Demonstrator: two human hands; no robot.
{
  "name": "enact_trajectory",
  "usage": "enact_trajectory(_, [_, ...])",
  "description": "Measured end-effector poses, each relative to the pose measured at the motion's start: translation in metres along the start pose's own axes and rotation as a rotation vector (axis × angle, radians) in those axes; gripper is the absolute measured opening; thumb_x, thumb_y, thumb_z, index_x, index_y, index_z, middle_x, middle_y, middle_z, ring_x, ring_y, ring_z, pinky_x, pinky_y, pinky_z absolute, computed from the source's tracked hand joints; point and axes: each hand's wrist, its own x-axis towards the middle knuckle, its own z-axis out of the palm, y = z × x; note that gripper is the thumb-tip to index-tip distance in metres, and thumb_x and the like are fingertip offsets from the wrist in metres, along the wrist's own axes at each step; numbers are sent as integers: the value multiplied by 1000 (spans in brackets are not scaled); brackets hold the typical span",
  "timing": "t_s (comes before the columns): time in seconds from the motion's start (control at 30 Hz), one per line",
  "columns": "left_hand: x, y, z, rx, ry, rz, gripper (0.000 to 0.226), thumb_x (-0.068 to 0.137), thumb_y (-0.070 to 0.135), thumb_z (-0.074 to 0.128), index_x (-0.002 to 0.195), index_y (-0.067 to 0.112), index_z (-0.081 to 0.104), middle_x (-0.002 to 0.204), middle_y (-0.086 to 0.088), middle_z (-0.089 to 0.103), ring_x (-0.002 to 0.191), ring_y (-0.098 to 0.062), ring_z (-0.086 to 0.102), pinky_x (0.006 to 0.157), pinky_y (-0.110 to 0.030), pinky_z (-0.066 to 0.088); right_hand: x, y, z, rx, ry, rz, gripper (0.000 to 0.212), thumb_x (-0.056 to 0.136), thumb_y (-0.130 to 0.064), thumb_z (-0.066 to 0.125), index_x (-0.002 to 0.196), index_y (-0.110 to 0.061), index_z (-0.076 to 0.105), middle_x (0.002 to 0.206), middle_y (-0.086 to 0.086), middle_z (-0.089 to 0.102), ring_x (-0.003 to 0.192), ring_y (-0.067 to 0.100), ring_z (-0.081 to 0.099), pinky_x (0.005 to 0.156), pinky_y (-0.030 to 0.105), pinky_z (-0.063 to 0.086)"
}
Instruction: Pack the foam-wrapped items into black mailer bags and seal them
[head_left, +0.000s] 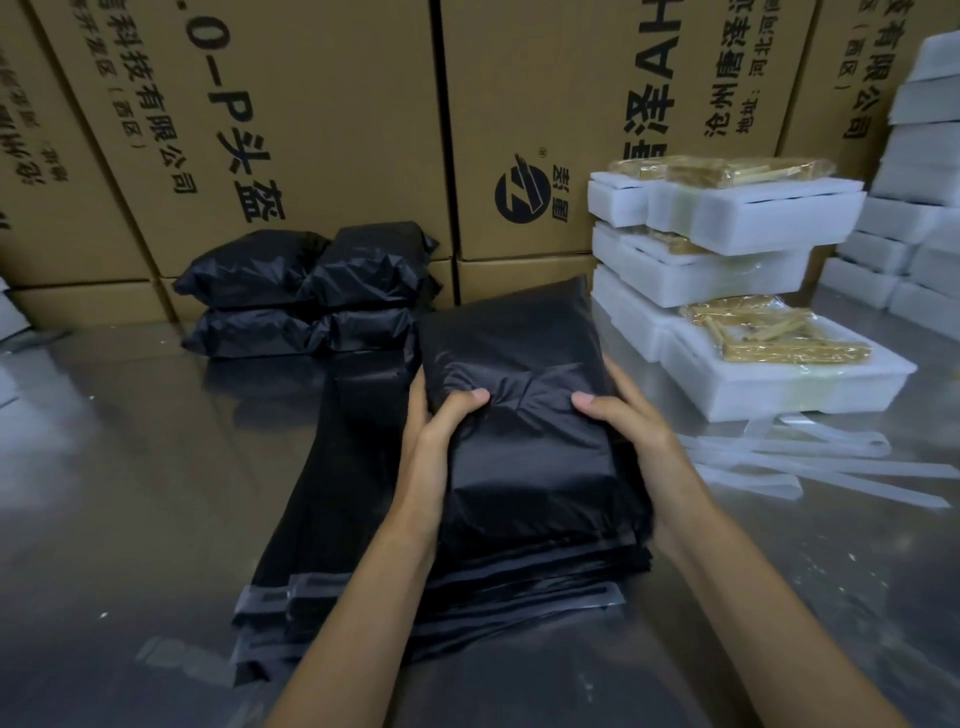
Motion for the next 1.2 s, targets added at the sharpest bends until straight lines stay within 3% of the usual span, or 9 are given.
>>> enact_trajectory(0.23, [6, 14, -15, -129, 166, -42, 93, 53, 35, 87, 140, 30, 54, 124, 0, 69, 101, -19, 71, 82, -35, 57, -4, -9, -1, -23, -10, 126, 83, 63, -57, 88, 138, -42, 55, 133, -9, 66, 117, 16, 67, 97, 37, 53])
enact_trajectory(0.33, [7, 18, -19, -172, 179, -28, 72, 68, 37, 83, 136, 30, 58, 121, 0, 70, 102, -20, 71, 87, -38, 57, -5, -10, -1, -59, -99, 243, 63, 65, -63, 83, 120, -34, 72, 122, -6, 72, 108, 15, 71, 77, 35, 60])
enact_trajectory(0.43, [13, 22, -30, -250, 72, -79, 50, 89, 48, 61, 134, 26, 59, 134, 1, 64, 112, -22, 67, 93, -38, 51, -5, -5, 2, 99, 3, 304, 41, 65, -52, 86, 99, -29, 81, 106, -2, 77, 91, 15, 75, 60, 30, 59])
enact_trajectory(0.6, [22, 12, -48, 38, 81, -191, 68, 94, 68, 39, 153, 39, 26, 143, 13, 45, 130, -35, 49, 108, -51, 41, -2, 3, 0, 274, 186, 289, 40, 68, -43, 84, 101, -21, 81, 107, 3, 77, 85, 19, 76, 51, 28, 57])
enact_trajectory(0.7, [26, 7, -52, 105, 95, -151, 57, 100, 60, 36, 152, 43, 23, 151, 13, 37, 123, -32, 54, 106, -48, 44, -1, 3, -1, 317, 243, 249, 38, 73, -42, 81, 104, -22, 81, 114, 3, 76, 90, 20, 76, 49, 29, 56])
enact_trajectory(0.93, [20, 7, -41, 284, 291, 207, 35, 105, 24, 42, 137, 36, 31, 135, 9, 41, 95, -16, 63, 67, -21, 50, -1, 1, 1, 358, 253, 121, 22, 80, -44, 75, 95, -30, 82, 113, -2, 76, 99, 23, 74, 52, 29, 56])
enact_trajectory(1.03, [17, 7, -40, 317, 360, 292, 39, 97, -1, 44, 119, 30, 35, 128, 2, 39, 92, -13, 65, 71, -25, 56, -2, -1, -1, 366, 245, 105, 26, 81, -44, 73, 98, -27, 82, 116, 0, 75, 97, 23, 74, 50, 28, 54])
enact_trajectory(1.1, [19, 5, -42, 330, 361, 273, 42, 92, -10, 47, 108, 28, 37, 116, 2, 38, 82, -1, 66, 75, -24, 57, -2, -2, -2, 379, 248, 99, 27, 82, -44, 72, 100, -26, 81, 117, 1, 75, 98, 24, 73, 50, 28, 53])
enact_trajectory(1.2, [24, 0, -47, 449, 171, 97, 30, 95, -4, 48, 94, 25, 44, 93, 0, 53, 80, -12, 61, 70, -15, 48, -3, -4, -4, 331, 254, 50, 21, 84, -43, 71, 95, -28, 81, 111, -1, 76, 91, 20, 75, 52, 30, 54])
